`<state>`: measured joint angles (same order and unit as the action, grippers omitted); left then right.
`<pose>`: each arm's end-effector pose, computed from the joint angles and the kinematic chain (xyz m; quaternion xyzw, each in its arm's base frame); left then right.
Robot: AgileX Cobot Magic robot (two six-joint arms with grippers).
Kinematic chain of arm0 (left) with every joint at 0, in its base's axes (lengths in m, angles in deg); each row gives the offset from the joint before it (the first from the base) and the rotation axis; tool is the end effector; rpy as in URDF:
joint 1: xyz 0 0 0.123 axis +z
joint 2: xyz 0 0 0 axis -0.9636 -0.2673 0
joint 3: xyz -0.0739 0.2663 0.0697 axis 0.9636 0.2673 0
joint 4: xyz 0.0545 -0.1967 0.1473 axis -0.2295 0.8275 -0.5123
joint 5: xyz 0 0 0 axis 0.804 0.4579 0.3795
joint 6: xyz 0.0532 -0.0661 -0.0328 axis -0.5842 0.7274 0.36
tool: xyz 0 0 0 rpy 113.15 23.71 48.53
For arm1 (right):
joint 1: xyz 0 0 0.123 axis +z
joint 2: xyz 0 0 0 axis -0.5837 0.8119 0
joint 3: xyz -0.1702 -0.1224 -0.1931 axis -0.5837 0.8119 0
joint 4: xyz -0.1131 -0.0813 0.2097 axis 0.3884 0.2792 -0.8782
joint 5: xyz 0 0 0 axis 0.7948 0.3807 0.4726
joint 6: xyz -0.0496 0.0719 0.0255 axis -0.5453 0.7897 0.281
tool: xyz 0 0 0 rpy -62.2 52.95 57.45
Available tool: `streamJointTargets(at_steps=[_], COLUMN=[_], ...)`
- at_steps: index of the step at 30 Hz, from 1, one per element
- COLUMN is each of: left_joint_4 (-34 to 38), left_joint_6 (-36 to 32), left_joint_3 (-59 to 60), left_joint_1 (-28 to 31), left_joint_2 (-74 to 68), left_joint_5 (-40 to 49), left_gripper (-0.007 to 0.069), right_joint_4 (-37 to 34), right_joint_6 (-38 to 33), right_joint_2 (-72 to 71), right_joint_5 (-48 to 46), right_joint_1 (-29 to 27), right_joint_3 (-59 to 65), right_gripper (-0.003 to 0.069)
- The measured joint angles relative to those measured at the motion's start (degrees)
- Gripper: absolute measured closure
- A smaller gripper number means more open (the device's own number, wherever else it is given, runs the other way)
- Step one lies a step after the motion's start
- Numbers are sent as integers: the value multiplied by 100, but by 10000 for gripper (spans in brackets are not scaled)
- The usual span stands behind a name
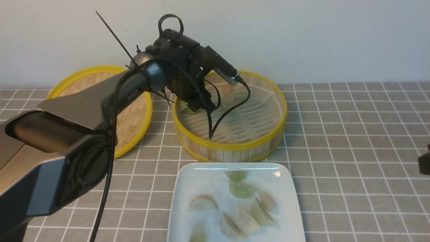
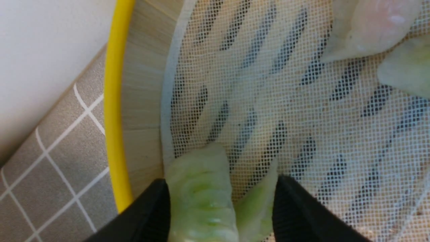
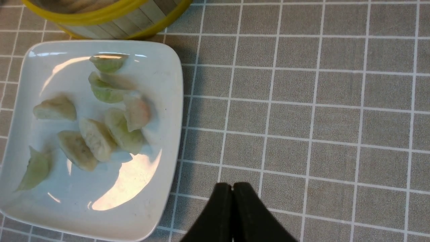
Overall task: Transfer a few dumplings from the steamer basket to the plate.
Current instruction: Use the left arm to grab a dumpling from the steamer
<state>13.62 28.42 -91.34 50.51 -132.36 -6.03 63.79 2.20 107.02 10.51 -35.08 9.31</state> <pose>0.4933 -0.2028 0.1797 0.3413 0.9002 0.0729 0.2604 0.1666 0.0265 0.3341 0.0063 0.9626 0.1449 0.2286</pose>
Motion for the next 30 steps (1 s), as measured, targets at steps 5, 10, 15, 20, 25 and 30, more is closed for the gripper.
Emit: streamJointTargets(at_steps=[5, 10, 15, 20, 25, 30], left_joint_4=[142, 177, 579, 737, 719, 726], left_joint_6=[0, -45, -45, -45, -45, -45], left_joint_3=[-13, -12, -153, -364, -446, -446], left_joint_1=[11, -107, -390, -540, -512, -510], left_joint_2=[1, 83, 161, 269, 304, 304], left_joint_5=[-7, -6, 221, 339, 506, 598], left_gripper=[345, 409, 409, 539, 567, 536], right_joint_4=[-3, -3, -3, -3, -3, -3], right_joint_6=[0, 0, 0, 0, 0, 0], right_joint_2=[0, 0, 0, 0, 0, 0], right_joint_5=[0, 0, 6, 16, 17, 17], right_joint_1=[0, 0, 0, 0, 0, 0], right_joint_3=[-5, -5, -5, -5, -5, -5], right_gripper=[669, 669, 669, 669, 669, 669])
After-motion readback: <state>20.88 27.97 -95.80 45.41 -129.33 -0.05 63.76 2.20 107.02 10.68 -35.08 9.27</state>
